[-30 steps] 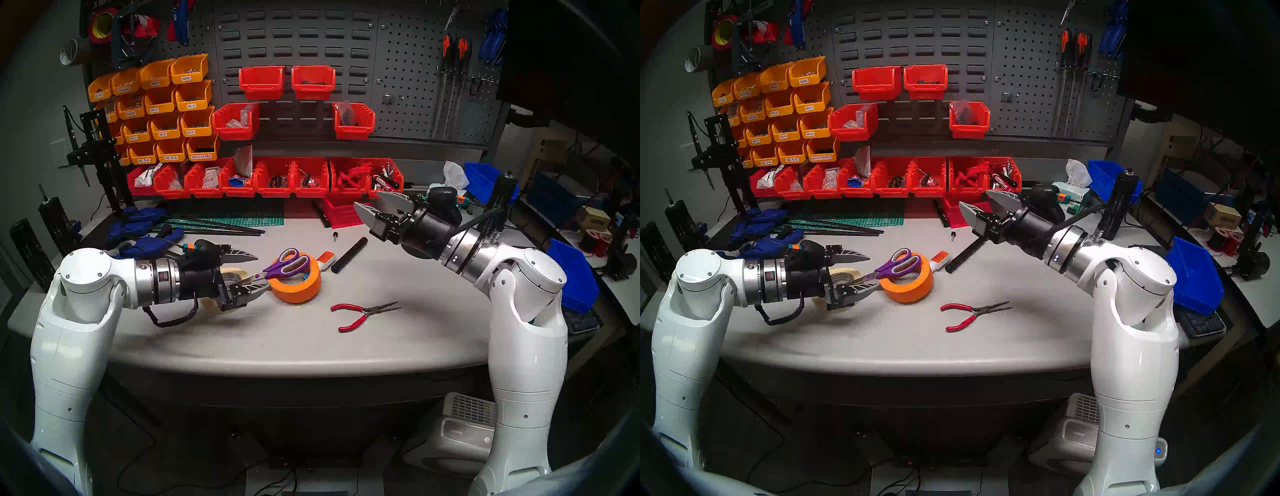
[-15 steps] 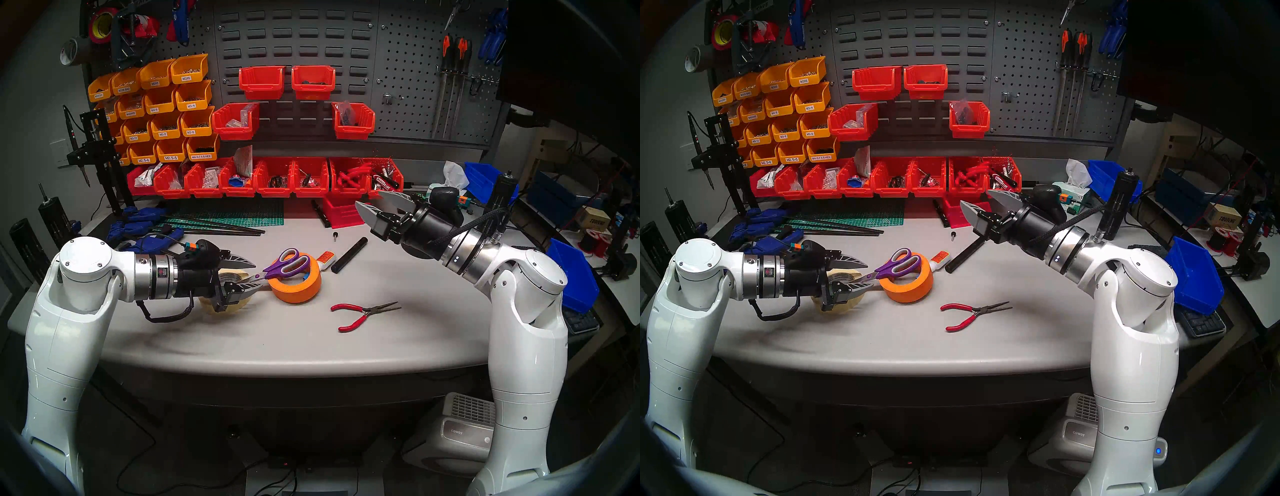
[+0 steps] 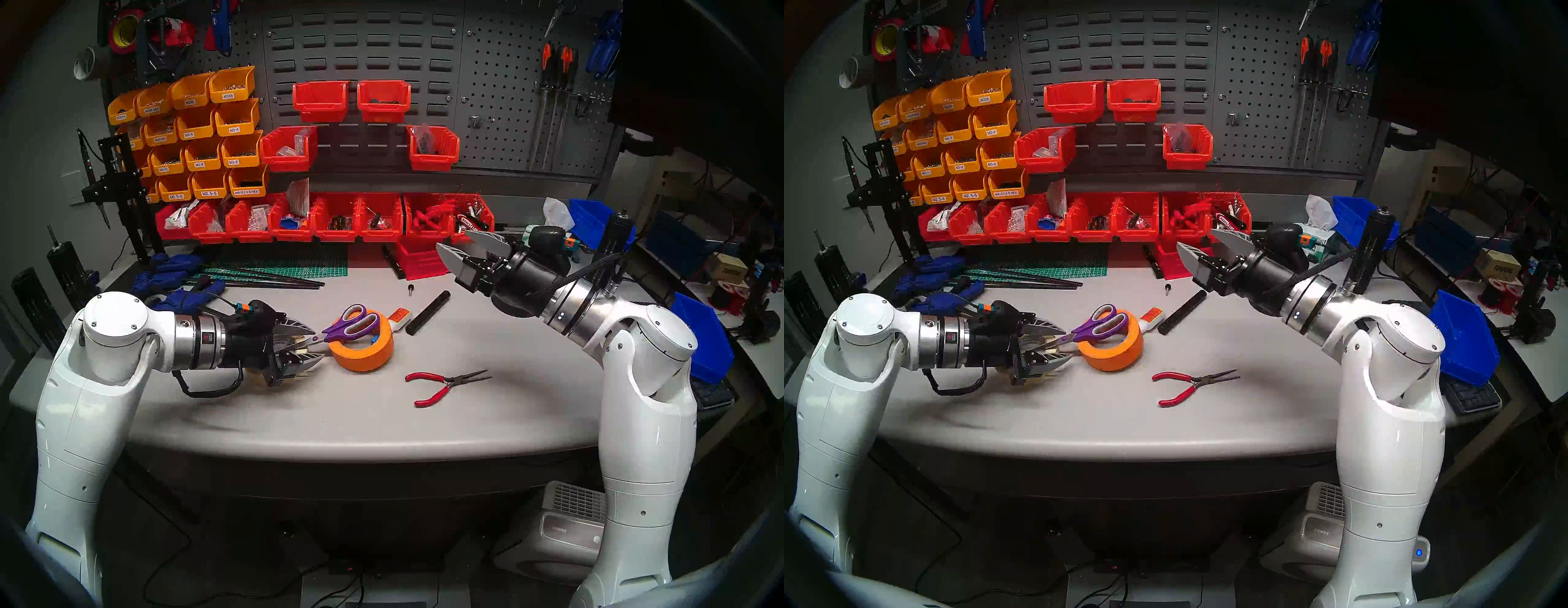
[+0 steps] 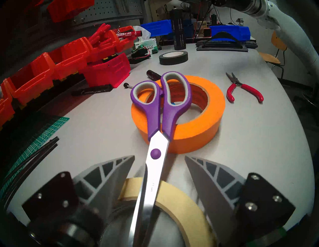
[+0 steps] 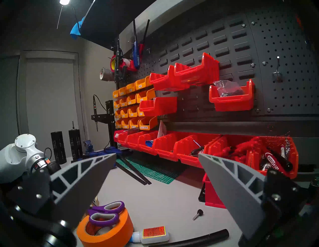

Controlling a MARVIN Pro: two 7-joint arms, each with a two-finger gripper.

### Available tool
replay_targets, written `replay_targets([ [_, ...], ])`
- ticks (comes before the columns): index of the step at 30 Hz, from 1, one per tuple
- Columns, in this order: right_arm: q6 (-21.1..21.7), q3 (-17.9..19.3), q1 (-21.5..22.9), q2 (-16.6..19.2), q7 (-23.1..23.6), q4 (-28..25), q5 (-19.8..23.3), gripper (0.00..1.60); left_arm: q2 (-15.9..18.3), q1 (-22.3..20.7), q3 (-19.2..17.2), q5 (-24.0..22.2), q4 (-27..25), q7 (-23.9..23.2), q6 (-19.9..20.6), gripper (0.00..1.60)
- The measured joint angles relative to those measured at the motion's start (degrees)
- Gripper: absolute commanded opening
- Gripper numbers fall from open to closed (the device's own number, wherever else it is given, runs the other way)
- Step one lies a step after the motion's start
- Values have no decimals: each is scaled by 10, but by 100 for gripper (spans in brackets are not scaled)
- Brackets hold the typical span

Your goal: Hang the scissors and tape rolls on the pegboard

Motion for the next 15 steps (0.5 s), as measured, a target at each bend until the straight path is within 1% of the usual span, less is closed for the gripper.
replay_targets([
  [2, 0, 1, -1, -1, 0, -2, 0, 160, 0, -3, 4, 1, 1, 3, 0, 3],
  [3, 0, 2, -2, -2, -1, -4, 0, 160, -1, -5, 6, 1, 2, 5, 0, 0],
  [8, 0, 4, -5, -5, -2, -10, 0, 160, -10, -10, 8, 1, 6, 16, 1, 0],
  [15, 0, 7, -9, -8, -3, -12, 0, 160, -24, -11, -4, -9, 2, 25, 14, 0],
])
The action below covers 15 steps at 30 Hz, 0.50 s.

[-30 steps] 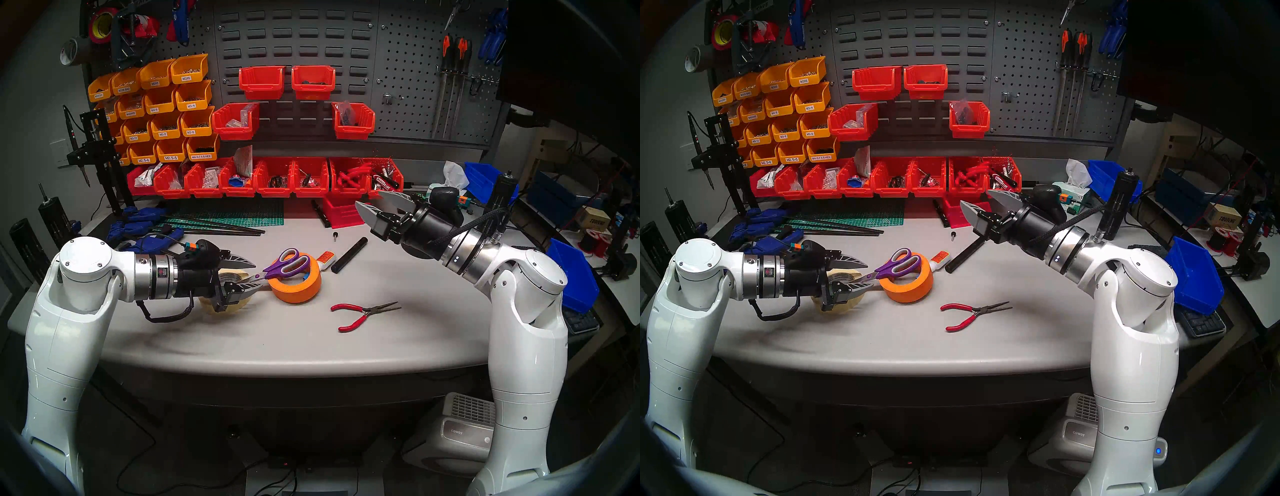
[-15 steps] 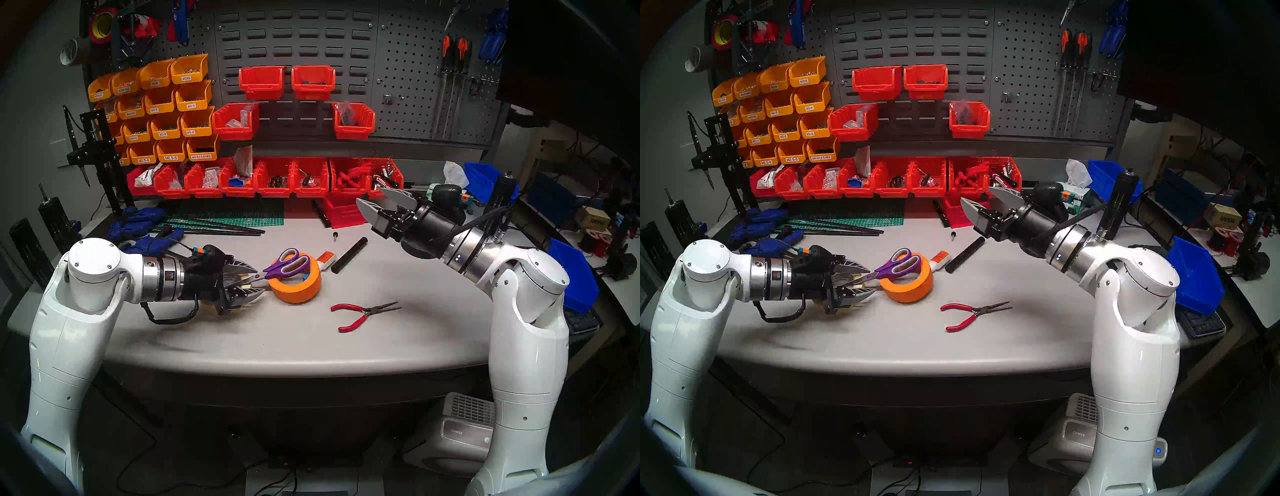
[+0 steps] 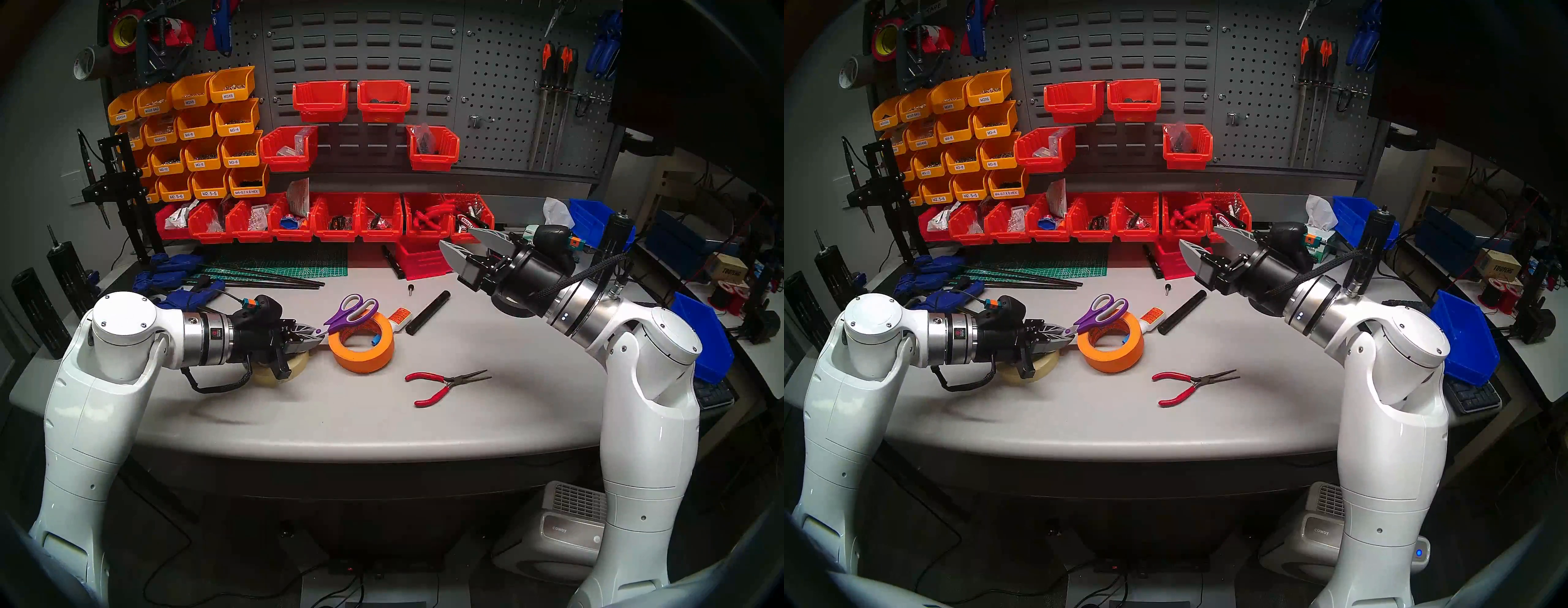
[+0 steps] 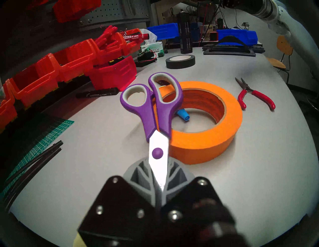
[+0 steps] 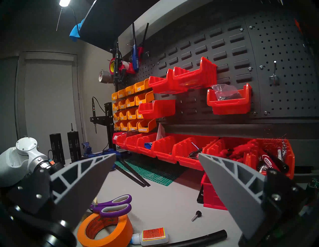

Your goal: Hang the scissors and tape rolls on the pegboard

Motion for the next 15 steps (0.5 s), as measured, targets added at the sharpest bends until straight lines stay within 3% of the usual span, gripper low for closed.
replay_targets([
  [8, 0, -3, 0, -3, 0, 3, 0, 160, -22, 11, -35, -22, -29, 12, 18, 0],
  [15, 0, -18, 1, -13, -1, 10, 4, 160, -63, 39, -70, -40, -80, 51, 22, 0],
])
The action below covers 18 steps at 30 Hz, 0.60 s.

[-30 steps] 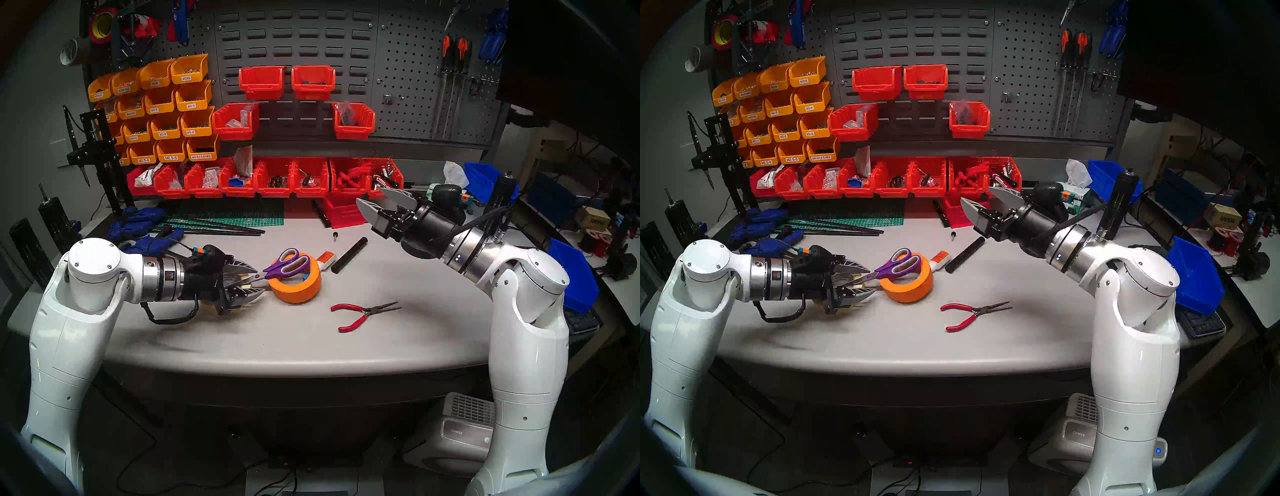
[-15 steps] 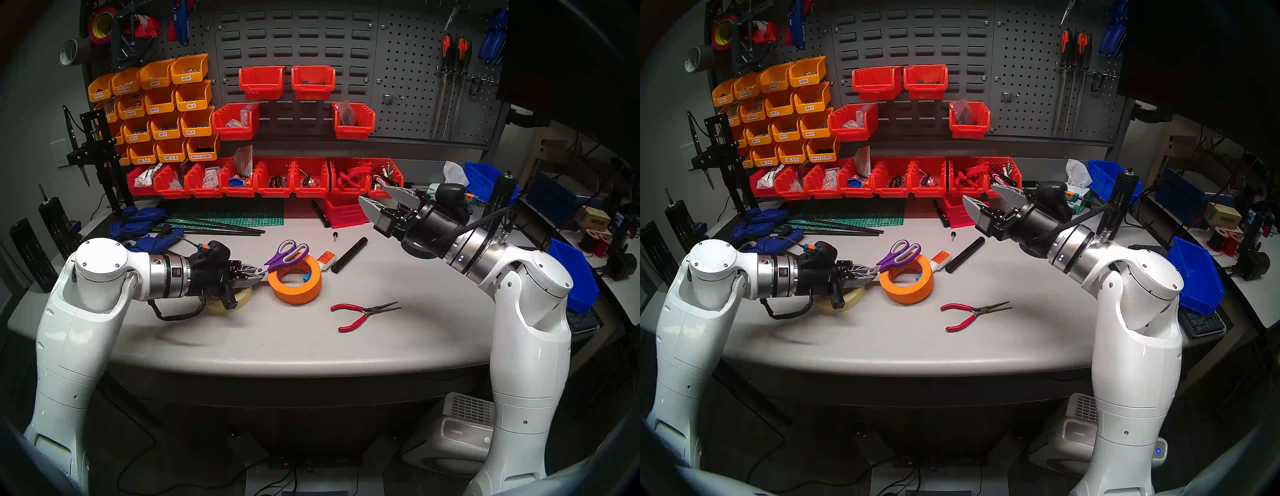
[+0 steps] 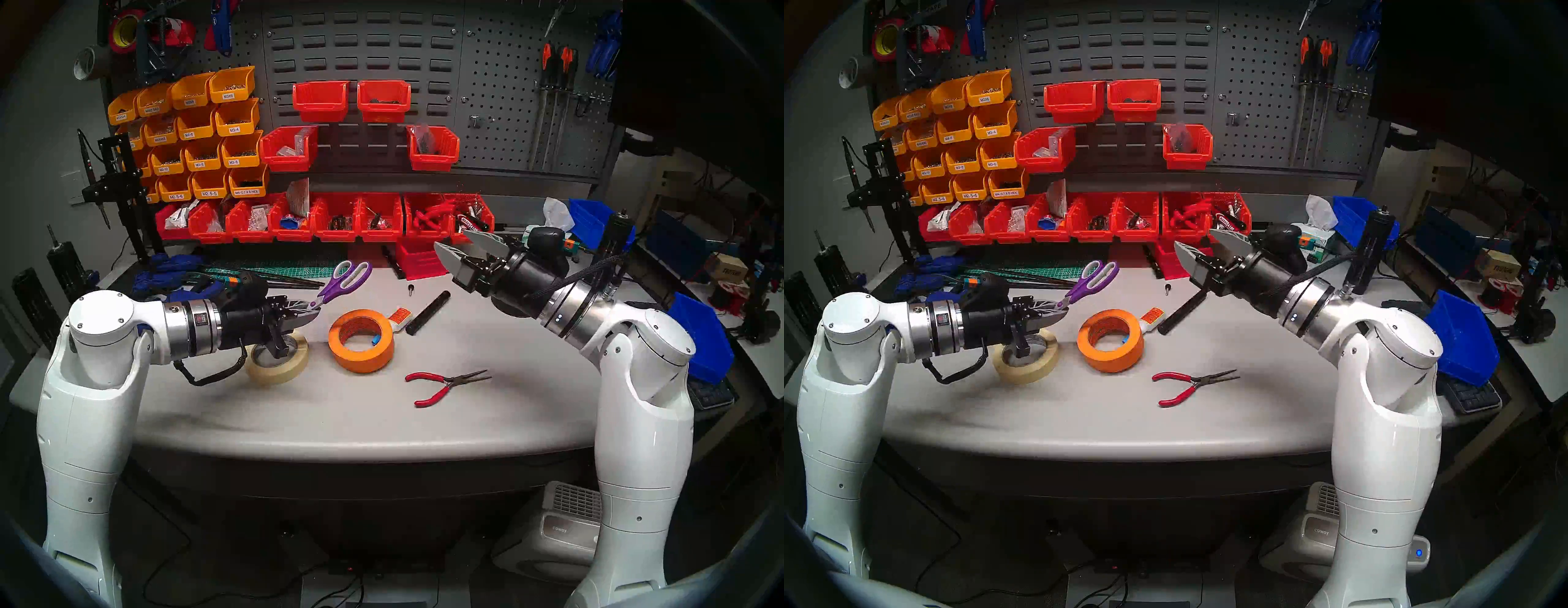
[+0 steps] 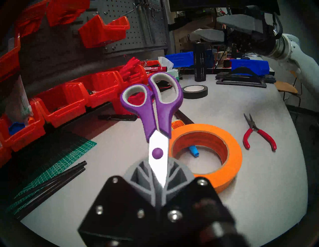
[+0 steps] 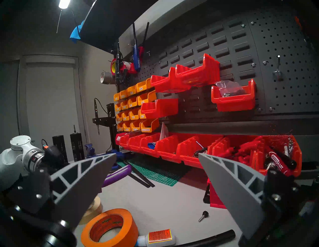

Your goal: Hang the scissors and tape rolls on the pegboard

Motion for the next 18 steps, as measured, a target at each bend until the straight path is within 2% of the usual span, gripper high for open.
replay_targets([
  [8, 0, -26, 1, -22, -5, 14, 12, 160, -53, 32, -1, -14, -50, 67, -16, 0],
  [18, 0, -61, 3, -52, -25, 37, 44, 160, -122, 58, 24, -31, -97, 156, -54, 0],
])
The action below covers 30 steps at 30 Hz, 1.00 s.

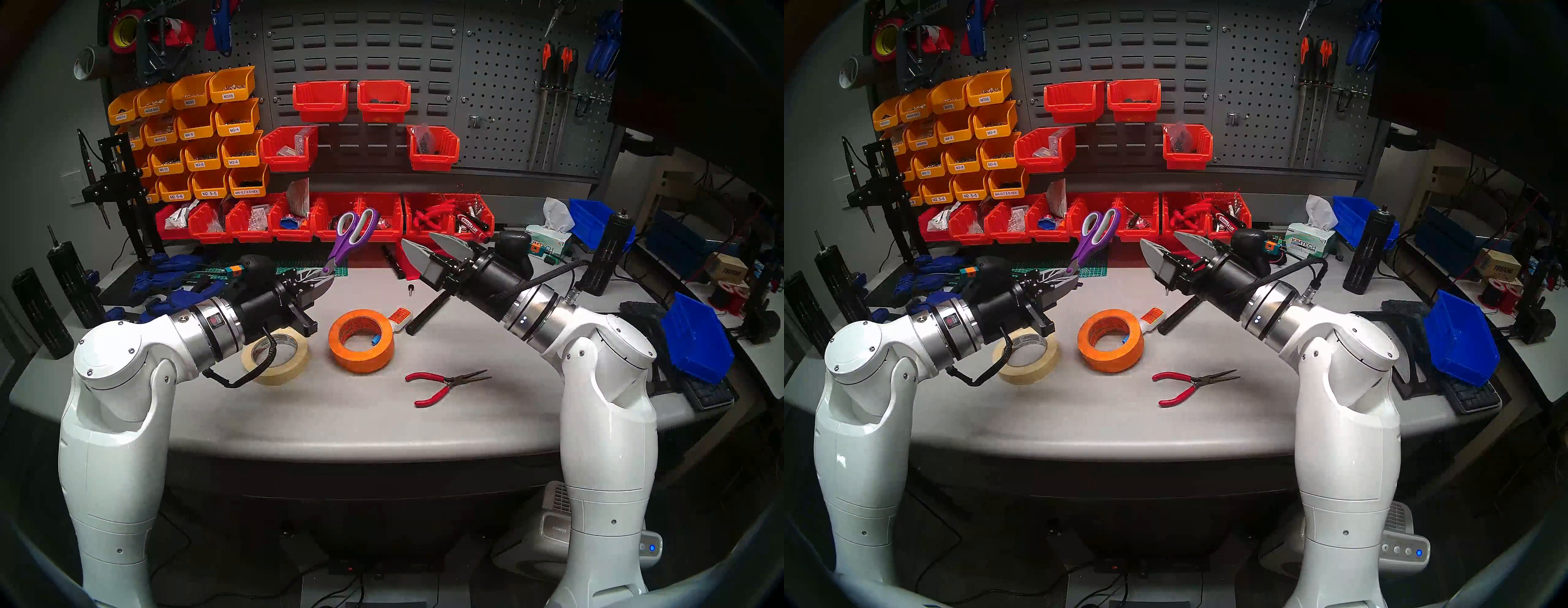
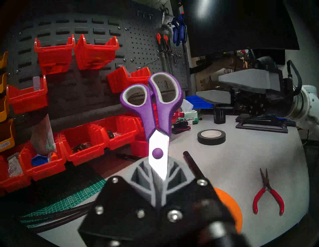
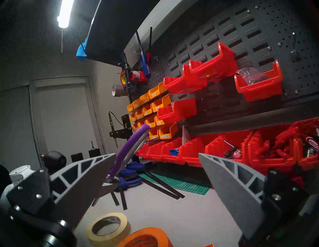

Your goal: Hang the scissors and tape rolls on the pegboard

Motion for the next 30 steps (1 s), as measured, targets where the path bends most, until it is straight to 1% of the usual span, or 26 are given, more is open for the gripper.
replay_targets([
  [7, 3, -31, 5, -9, -20, 17, 31, 160, -40, 23, 19, -1, -33, 36, -31, 0],
  [9, 4, -35, 6, -10, -23, 19, 36, 160, -44, 26, 21, 0, -35, 39, -35, 0],
  [12, 13, -48, 10, -12, -33, 24, 58, 160, -54, 39, 31, 7, -41, 50, -53, 0],
  [19, 30, -65, 16, -15, -48, 24, 101, 160, -65, 54, 45, 30, -40, 67, -81, 0],
  [30, 50, -68, 10, -16, -72, 5, 122, 160, -76, 43, 58, 54, -18, 87, -109, 0],
])
